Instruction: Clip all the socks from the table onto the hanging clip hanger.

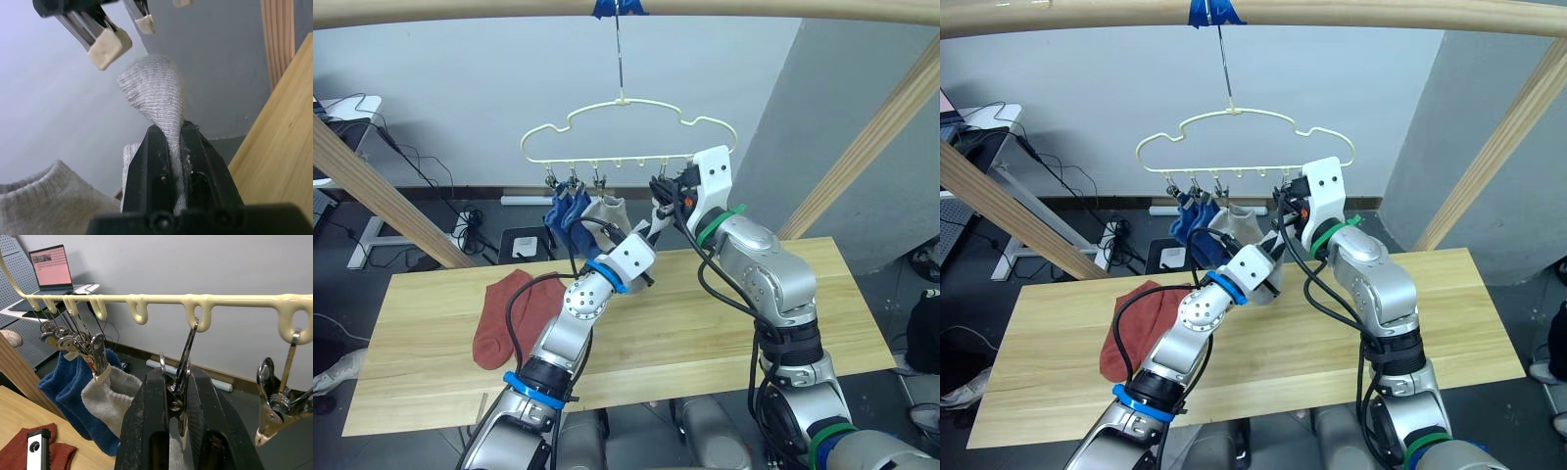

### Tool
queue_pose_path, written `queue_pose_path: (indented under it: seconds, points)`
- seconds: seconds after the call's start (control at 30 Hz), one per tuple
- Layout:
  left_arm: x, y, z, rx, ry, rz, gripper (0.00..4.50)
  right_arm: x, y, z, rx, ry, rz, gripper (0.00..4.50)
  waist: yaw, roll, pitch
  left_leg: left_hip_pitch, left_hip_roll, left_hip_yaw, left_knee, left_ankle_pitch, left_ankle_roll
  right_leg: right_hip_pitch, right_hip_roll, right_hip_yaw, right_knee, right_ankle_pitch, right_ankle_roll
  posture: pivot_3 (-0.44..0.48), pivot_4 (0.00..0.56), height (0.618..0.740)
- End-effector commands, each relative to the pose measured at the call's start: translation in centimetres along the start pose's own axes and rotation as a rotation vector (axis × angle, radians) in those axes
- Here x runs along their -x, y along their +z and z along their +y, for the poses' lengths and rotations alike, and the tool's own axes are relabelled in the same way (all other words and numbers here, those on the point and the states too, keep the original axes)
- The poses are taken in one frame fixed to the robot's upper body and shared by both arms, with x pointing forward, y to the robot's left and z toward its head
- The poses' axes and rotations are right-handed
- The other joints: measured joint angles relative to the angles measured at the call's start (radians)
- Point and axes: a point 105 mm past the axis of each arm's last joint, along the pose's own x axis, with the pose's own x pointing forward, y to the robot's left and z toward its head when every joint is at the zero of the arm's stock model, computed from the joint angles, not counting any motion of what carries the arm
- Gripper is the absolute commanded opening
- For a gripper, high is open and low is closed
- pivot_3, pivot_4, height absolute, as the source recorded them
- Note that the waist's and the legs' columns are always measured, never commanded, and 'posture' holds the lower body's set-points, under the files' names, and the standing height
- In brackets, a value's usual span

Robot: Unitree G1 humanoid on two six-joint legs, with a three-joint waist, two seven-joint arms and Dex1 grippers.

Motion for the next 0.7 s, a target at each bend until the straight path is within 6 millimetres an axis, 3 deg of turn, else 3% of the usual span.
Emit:
queue_pose_path:
  seconds: [0.03,0.7]
  points:
    - [-0.31,1.71,0.30,0.001,0.001,-0.070,0.00,0.32,1.27,0.57,0.013,0.021,-0.055,0.15,0.000,0.000,0.000,0.000,0.000,0.000,0.000,0.000,0.000,0.000,0.000,0.000,0.000,0.000,0.000,-0.218,0.278,0.740]
    - [-0.41,2.27,0.81,0.033,0.006,-0.106,0.00,0.37,1.11,0.38,0.021,0.017,-0.050,0.15,0.000,0.000,0.000,0.000,0.000,0.000,-0.001,0.000,0.000,0.000,0.000,0.000,-0.002,0.000,0.000,-0.216,0.275,0.740]
